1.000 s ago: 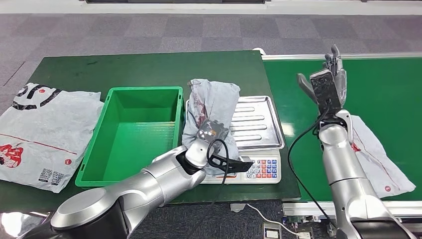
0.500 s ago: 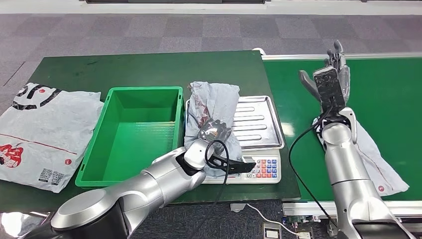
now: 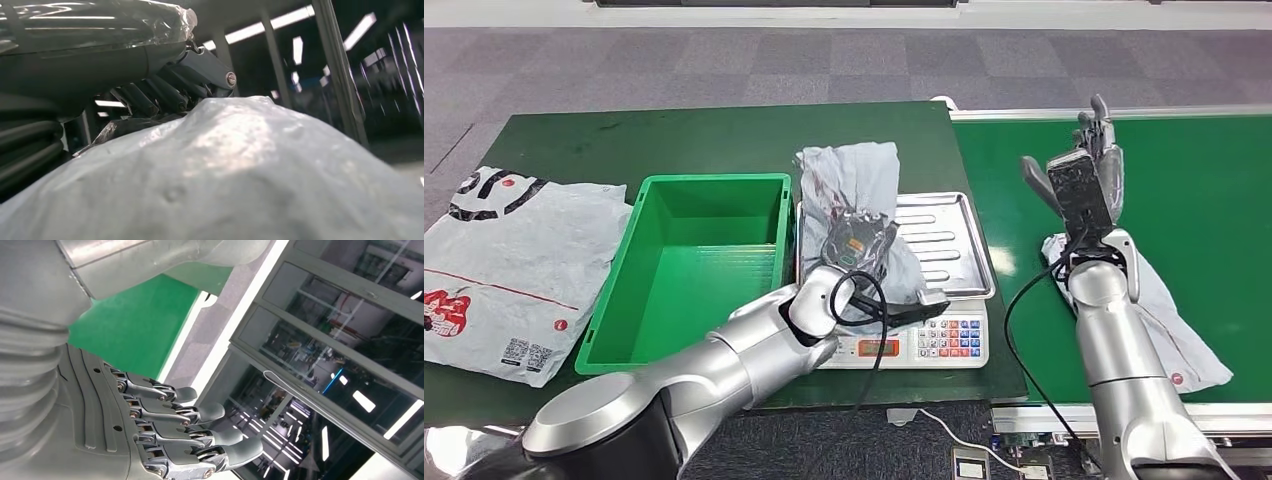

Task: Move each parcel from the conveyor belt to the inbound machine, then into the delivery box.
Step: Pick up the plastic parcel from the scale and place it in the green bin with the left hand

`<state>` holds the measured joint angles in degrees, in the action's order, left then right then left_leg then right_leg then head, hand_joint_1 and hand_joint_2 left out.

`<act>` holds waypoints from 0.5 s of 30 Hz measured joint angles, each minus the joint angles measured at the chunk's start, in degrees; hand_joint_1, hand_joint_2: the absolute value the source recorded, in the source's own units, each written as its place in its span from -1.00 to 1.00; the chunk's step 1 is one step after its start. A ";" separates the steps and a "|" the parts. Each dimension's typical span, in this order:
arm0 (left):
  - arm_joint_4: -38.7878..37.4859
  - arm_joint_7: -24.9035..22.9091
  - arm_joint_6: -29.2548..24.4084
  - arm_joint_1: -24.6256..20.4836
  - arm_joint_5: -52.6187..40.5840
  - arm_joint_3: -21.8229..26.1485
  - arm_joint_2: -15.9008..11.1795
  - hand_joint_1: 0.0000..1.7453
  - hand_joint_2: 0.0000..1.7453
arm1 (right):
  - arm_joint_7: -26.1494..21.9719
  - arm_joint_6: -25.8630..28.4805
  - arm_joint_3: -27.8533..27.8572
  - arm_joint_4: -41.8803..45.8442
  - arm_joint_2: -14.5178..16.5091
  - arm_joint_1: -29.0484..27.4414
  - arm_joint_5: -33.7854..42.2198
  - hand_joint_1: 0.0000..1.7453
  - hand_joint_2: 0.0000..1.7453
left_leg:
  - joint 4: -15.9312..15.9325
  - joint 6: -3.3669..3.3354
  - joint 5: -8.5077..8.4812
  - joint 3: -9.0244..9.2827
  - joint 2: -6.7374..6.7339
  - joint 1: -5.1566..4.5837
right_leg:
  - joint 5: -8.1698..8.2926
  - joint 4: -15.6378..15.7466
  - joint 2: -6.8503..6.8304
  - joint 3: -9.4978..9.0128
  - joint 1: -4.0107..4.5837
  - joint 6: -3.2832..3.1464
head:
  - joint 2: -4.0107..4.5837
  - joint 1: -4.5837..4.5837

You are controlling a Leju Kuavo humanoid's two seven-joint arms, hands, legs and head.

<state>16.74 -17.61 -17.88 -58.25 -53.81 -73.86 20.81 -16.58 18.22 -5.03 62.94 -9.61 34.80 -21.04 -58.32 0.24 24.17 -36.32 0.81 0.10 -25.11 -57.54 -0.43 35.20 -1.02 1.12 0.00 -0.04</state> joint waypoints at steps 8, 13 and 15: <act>-0.42 -1.88 -2.14 -2.79 -5.61 4.59 -1.14 1.00 1.00 | -0.59 0.56 0.00 -0.89 0.97 1.24 -0.57 -1.00 1.00 | 0.00 0.05 -0.05 0.01 0.01 0.02 | 0.01 -0.02 0.00 0.00 0.01 -0.01 | 0.00 0.00; -0.44 -3.83 -2.66 -2.85 -9.84 6.98 -1.72 1.00 1.00 | -0.17 0.59 0.00 -1.66 1.84 2.11 -1.34 -1.00 1.00 | 0.00 0.05 -0.04 -0.01 -0.01 0.01 | 0.01 -0.02 0.03 0.00 0.00 -0.01 | 0.00 0.00; -0.43 -4.67 -3.03 -2.89 -12.15 8.52 -2.13 1.00 1.00 | 0.00 0.60 0.00 -2.09 2.12 2.69 -1.57 -1.00 1.00 | 0.00 0.05 -0.04 -0.01 0.01 0.01 | 0.01 -0.02 0.01 0.01 0.00 -0.01 | 0.00 0.00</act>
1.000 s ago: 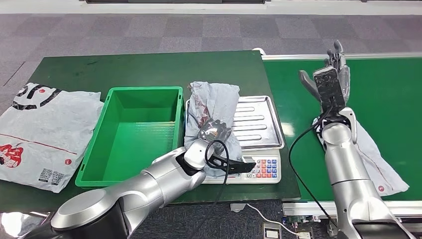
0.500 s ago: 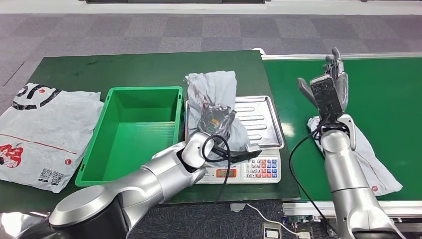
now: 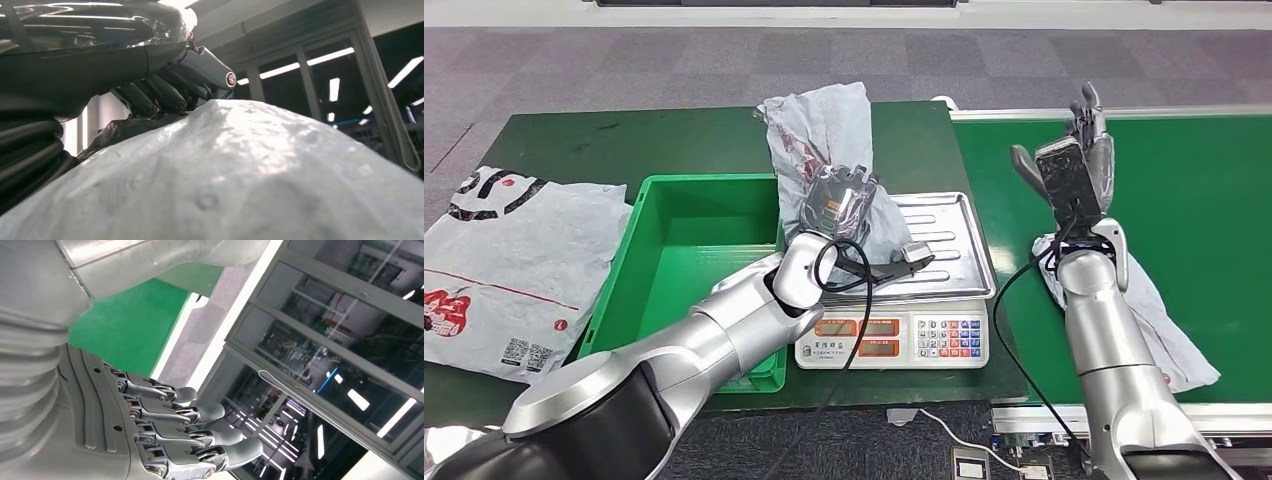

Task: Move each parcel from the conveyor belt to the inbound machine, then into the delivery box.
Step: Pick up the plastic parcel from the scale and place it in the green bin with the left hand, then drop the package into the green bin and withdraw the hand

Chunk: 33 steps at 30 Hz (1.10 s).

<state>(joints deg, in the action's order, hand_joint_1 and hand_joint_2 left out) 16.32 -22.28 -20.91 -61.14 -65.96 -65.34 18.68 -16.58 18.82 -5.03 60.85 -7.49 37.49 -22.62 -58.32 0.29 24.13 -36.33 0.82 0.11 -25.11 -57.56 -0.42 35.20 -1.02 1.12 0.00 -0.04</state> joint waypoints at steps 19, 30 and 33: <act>-0.59 -4.83 20.60 -0.31 -16.17 10.18 -7.43 1.00 1.00 | 2.15 -0.02 1.32 1.99 -0.66 -2.89 -1.11 -1.00 1.00 | 0.00 0.01 0.00 0.01 -0.05 0.02 | 0.00 0.00 0.05 0.05 0.01 0.00 | 0.00 -0.01; -0.60 -4.63 20.91 -0.32 -16.24 12.59 -10.97 1.00 1.00 | 2.16 -0.15 3.44 4.75 -1.26 -5.91 -0.88 -1.00 1.00 | 0.00 0.01 0.00 0.01 -0.08 0.01 | 0.00 0.00 0.09 0.05 0.00 0.00 | 0.00 0.00; -0.60 -4.63 20.91 -0.32 -16.24 12.80 -11.13 1.00 1.00 | 2.16 -0.16 3.63 4.87 -1.26 -6.02 -0.88 -1.00 1.00 | 0.00 0.01 0.00 0.01 -0.07 0.01 | 0.00 0.00 0.08 0.05 0.00 0.00 | 0.00 0.00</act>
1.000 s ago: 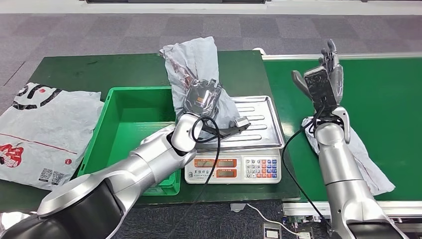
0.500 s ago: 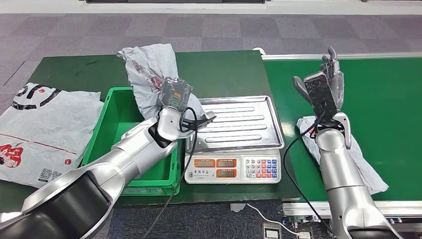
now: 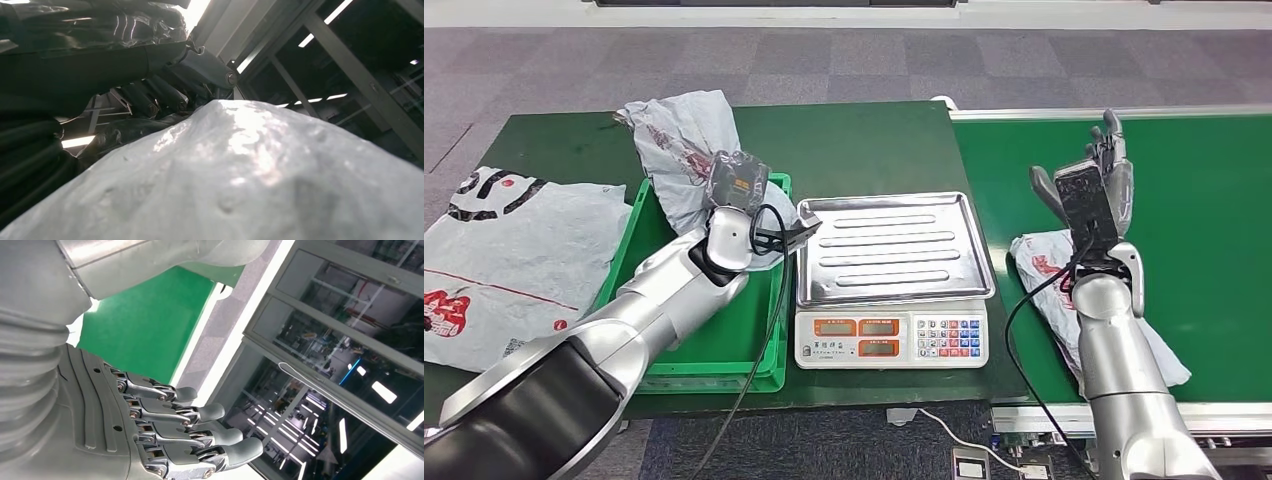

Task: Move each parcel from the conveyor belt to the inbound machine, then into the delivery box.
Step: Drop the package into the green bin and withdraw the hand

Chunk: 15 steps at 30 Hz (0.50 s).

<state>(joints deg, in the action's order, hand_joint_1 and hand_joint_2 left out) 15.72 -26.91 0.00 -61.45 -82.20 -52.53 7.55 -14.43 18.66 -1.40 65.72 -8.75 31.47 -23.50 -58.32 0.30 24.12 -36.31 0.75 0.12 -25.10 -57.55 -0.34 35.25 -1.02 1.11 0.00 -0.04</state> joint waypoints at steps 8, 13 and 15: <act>0.00 0.00 0.00 0.00 0.00 0.03 -0.22 1.00 1.00 | 0.00 -0.02 0.55 0.16 -0.01 -0.27 0.00 -1.00 1.00 | 0.00 0.00 0.00 0.00 -0.01 0.00 | 0.00 0.00 0.01 0.00 0.00 0.00 | 0.00 0.00; 0.30 0.63 -1.11 0.34 1.04 0.53 -0.71 -1.00 1.00 | 1.93 -0.47 0.66 0.51 -0.50 -0.89 -0.23 -1.00 1.00 | 0.00 0.00 0.01 0.01 0.01 0.00 | -0.01 0.01 -0.02 0.00 0.00 0.00 | 0.00 -0.01; 1.15 1.44 -4.28 1.45 2.24 2.01 -1.75 -1.00 1.00 | 3.73 -1.29 1.18 0.96 -1.88 -2.68 -0.31 -1.00 1.00 | 0.00 0.00 0.01 0.01 0.12 0.00 | -0.04 0.02 -0.12 -0.04 0.00 0.00 | 0.00 -0.02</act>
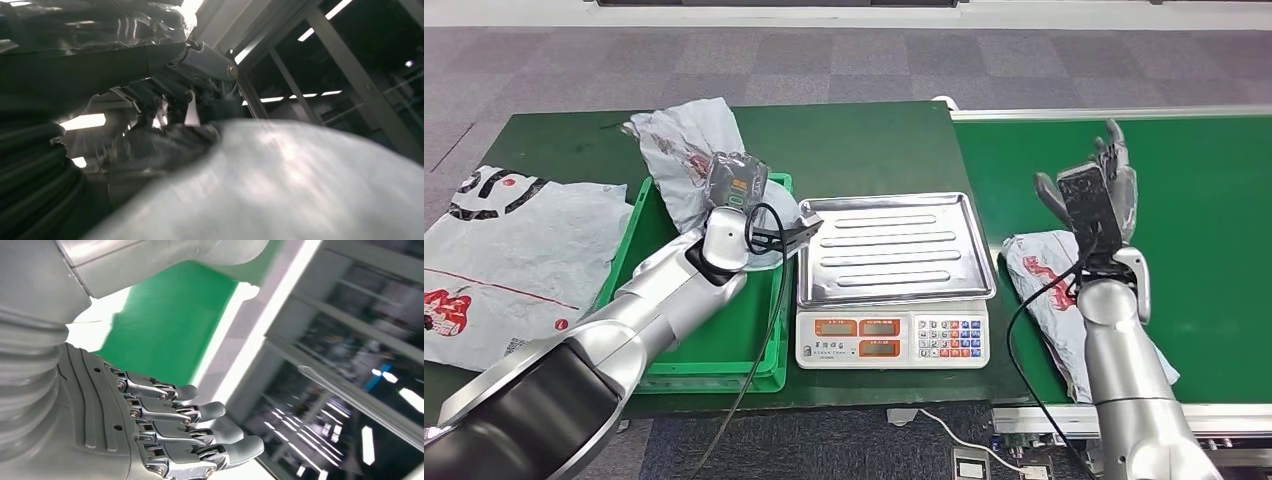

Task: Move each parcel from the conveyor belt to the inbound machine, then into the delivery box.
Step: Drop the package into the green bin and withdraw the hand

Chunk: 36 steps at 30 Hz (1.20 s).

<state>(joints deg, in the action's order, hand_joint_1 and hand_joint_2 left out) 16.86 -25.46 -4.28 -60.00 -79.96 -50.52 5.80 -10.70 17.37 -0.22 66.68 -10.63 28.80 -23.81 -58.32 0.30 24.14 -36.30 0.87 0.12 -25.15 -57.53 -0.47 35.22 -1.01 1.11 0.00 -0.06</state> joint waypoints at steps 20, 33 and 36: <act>10.81 7.26 -8.33 8.03 0.61 20.32 -2.86 -1.00 1.00 | 16.11 0.19 5.57 -14.88 -4.43 -2.11 -23.35 -1.00 1.00 | 0.02 0.01 0.07 -0.03 -0.19 -0.01 | -0.01 -0.01 0.20 0.06 0.00 -0.02 | 0.00 0.01; 22.81 9.25 -10.88 15.07 -2.14 29.43 -4.33 -1.00 1.00 | 20.01 -1.60 6.64 -33.80 -4.41 4.54 -32.56 -1.00 1.00 | 0.02 0.01 0.07 -0.04 -0.18 -0.01 | -0.01 -0.02 0.18 0.07 0.00 -0.02 | 0.00 0.02; 24.18 18.50 -15.09 15.93 7.83 31.15 -3.82 -1.00 1.00 | 20.60 -6.56 6.64 -35.63 -4.41 5.36 -33.70 -1.00 1.00 | 0.02 0.01 0.07 -0.04 -0.17 -0.01 | -0.01 -0.01 0.17 0.07 0.00 -0.02 | 0.00 0.01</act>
<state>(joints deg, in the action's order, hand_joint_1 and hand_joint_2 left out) 41.05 -6.96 -19.36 -44.07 -72.13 -19.37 1.98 9.91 10.82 6.43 31.05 -15.04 34.15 -57.51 -58.30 0.31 24.20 -36.34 0.70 0.11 -25.16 -57.54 -0.30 35.29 -1.02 1.09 0.00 -0.05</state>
